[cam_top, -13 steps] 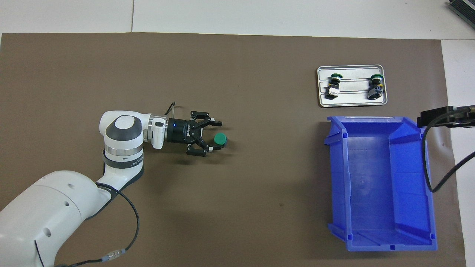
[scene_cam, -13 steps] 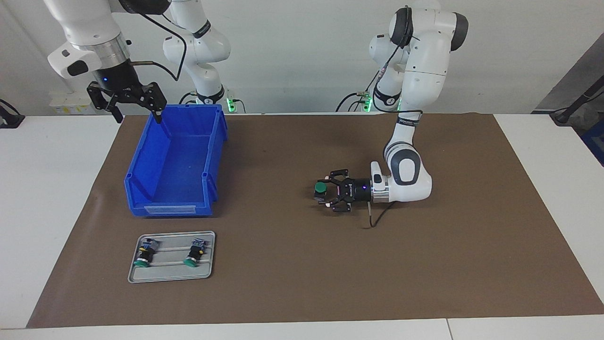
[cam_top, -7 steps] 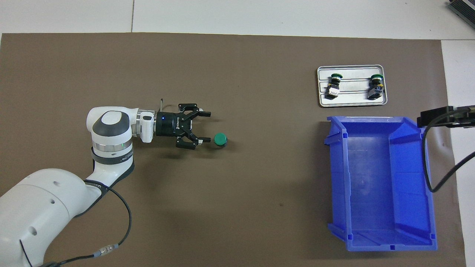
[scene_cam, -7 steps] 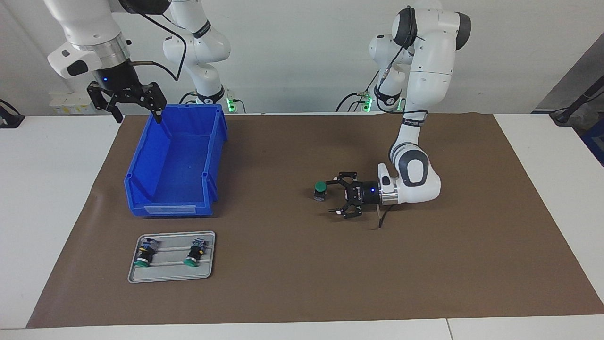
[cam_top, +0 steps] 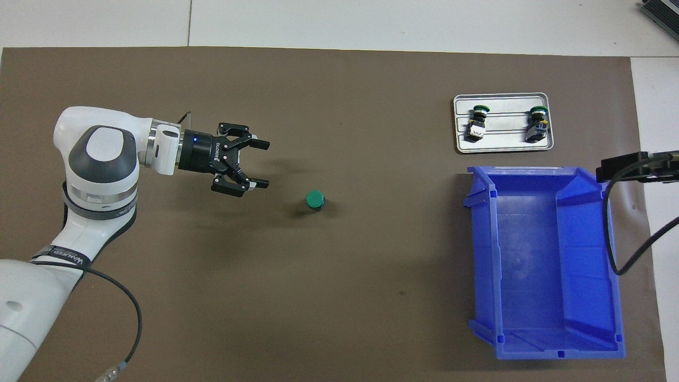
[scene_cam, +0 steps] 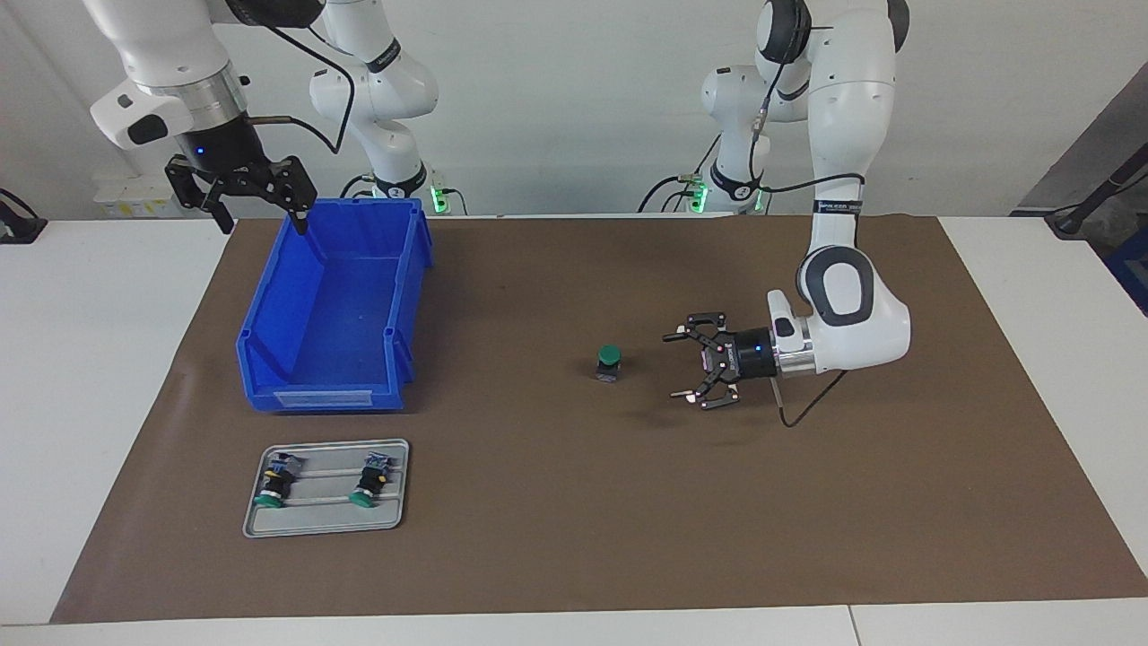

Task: Place and press button with both arms
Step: 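Withdraw the open left gripper back from the green item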

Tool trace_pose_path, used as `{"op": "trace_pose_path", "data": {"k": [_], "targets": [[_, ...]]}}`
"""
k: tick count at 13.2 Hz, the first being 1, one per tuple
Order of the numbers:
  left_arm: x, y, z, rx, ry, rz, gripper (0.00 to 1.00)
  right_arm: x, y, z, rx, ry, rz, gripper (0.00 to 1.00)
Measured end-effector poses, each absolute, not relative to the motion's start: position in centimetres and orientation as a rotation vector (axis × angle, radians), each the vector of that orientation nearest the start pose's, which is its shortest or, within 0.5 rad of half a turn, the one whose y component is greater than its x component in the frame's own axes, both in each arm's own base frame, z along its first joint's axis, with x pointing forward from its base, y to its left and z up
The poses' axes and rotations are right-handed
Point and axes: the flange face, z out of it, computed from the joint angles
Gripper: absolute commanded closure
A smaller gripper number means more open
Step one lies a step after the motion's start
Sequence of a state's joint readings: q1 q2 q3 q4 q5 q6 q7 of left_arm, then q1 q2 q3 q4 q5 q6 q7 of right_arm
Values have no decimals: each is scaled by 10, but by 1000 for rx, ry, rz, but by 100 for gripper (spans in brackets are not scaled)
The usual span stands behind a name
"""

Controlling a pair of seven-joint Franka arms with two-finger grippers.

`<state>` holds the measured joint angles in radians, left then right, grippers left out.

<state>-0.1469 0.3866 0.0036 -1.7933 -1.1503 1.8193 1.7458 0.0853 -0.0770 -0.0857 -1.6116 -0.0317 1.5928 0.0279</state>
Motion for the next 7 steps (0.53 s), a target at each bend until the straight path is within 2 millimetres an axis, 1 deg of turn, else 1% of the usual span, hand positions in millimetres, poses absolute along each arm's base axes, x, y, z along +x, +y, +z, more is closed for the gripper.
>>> {"op": "trace_pose_path", "data": {"k": [2,5,6,7], "targets": [[616,-157,376,1735,-1362,539,0,533,-5,649,-3164,45,-92,0],[613,-148,428,1907,-1396,424,0,533,-5,649,-3164,45,-92,0],[613,-144,442,1948,-1417,409,0,533,-5,649,-3164,45,-92,0],[612,-141,450,1984,-1436,391,0,533,-5,649,-3164,45,-92,0]]}}
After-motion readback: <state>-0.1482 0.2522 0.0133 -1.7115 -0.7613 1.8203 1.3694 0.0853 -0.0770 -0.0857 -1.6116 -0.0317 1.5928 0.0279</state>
